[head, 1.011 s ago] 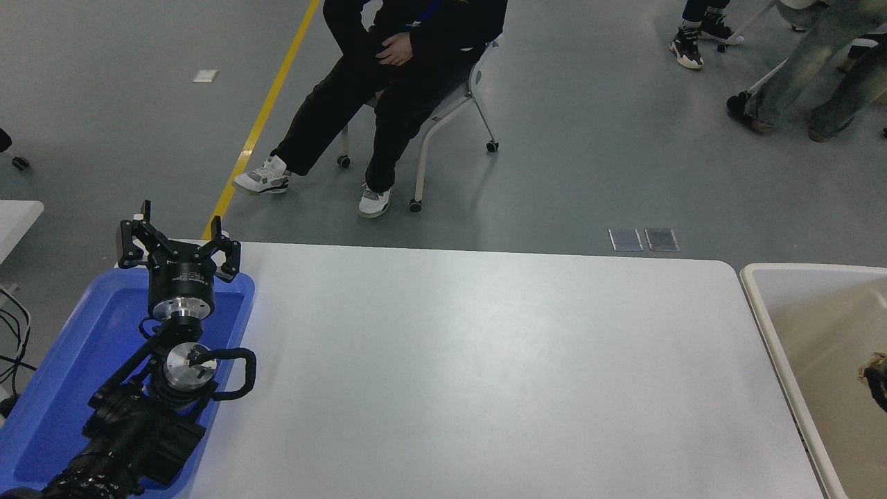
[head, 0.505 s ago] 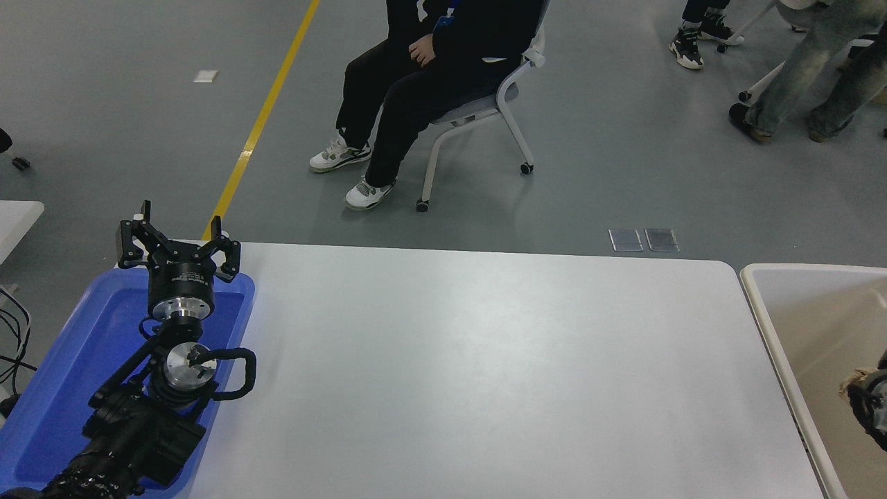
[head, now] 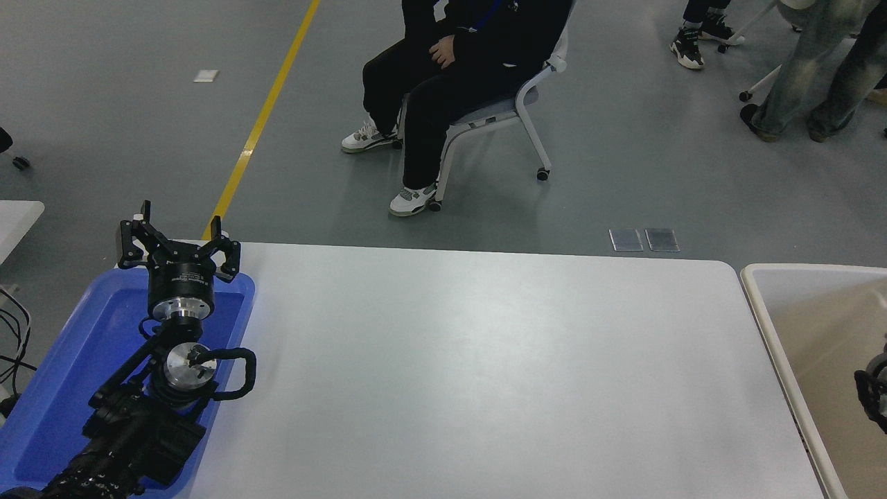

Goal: Pick up paper ball place in dustbin

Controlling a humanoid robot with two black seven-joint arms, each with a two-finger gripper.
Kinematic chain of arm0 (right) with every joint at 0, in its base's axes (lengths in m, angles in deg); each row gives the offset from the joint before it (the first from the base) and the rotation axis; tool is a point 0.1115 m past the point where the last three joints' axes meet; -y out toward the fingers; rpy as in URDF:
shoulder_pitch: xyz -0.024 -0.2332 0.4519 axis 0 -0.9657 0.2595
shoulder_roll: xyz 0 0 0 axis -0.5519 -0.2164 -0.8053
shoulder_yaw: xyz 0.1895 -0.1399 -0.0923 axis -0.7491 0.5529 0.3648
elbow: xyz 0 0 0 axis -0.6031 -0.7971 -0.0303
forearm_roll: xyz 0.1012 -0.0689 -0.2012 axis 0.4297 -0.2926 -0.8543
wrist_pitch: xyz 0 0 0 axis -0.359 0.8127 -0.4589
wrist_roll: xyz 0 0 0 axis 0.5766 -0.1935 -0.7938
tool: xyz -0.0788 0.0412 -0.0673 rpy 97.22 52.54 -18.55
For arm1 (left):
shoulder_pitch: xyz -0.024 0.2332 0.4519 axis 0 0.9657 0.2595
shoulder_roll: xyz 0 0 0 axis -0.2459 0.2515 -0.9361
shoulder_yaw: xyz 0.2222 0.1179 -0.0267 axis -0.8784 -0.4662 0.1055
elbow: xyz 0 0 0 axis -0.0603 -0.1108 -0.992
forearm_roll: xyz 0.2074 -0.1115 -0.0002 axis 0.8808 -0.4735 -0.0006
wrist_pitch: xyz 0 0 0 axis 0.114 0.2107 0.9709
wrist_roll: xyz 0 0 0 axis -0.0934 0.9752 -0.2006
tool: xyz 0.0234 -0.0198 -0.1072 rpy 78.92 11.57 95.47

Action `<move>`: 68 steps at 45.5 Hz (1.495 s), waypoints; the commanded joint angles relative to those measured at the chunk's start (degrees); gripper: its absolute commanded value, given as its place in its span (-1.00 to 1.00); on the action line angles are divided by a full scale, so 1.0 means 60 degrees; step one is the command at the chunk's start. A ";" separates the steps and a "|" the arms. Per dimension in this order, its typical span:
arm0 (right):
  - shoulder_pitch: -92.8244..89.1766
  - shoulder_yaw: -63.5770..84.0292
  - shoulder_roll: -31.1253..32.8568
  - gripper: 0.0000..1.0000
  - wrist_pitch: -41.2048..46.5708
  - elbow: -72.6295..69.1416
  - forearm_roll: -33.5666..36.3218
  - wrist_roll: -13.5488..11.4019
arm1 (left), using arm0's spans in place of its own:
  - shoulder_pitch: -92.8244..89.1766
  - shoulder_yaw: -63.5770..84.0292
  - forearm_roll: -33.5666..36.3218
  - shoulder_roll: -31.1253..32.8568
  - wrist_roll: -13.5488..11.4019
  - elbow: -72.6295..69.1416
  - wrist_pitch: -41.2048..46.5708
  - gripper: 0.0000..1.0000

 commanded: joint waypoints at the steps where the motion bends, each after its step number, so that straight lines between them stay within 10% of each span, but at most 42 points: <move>1: 0.0608 -0.0036 0.0438 1.00 -0.0012 -0.0999 -0.0002 0.0002 | 0.0000 -0.0003 0.0000 0.0000 0.0007 0.0014 -0.0001 0.98; 68: 0.0360 -0.5134 -0.1656 1.00 0.2082 -0.5952 0.1403 0.0016 | 0.0000 -0.0003 0.0000 0.0000 -0.0007 0.0000 -0.0001 0.98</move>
